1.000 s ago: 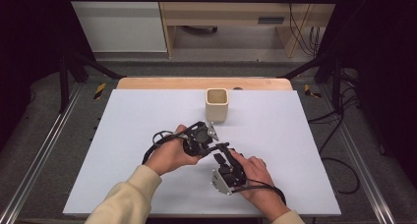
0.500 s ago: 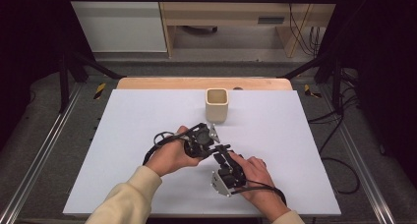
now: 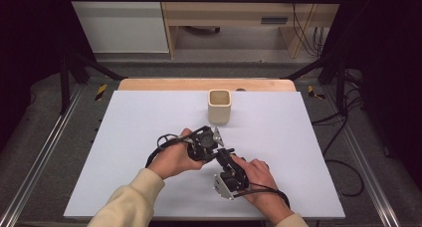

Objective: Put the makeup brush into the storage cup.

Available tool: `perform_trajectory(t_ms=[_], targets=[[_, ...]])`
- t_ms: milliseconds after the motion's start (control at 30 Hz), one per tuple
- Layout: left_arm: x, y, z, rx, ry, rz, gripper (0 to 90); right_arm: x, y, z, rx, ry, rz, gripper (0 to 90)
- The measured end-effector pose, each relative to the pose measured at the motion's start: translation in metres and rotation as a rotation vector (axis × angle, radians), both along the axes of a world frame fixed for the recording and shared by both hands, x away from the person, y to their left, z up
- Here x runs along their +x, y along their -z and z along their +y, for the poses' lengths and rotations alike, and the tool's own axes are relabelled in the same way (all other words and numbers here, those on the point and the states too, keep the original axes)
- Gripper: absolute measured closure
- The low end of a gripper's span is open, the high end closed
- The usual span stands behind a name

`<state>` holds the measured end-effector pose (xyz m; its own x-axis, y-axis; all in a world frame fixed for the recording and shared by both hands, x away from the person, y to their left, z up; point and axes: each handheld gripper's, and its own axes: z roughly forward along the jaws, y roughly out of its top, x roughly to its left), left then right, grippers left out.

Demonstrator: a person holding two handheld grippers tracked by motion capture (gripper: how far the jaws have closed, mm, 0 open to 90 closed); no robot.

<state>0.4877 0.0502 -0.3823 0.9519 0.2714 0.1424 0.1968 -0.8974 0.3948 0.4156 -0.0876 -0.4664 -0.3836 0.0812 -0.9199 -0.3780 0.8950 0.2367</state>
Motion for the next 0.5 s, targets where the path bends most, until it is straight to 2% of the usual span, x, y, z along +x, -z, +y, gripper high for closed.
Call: perform_trajectory(t_ms=[500], targets=[[-0.0008, 0.0007, 0.0001, 0.007, 0.009, 0.006, 77.8, 0.0009, 0.0007, -0.0011, -0.024, -0.012, 0.006, 71.1]])
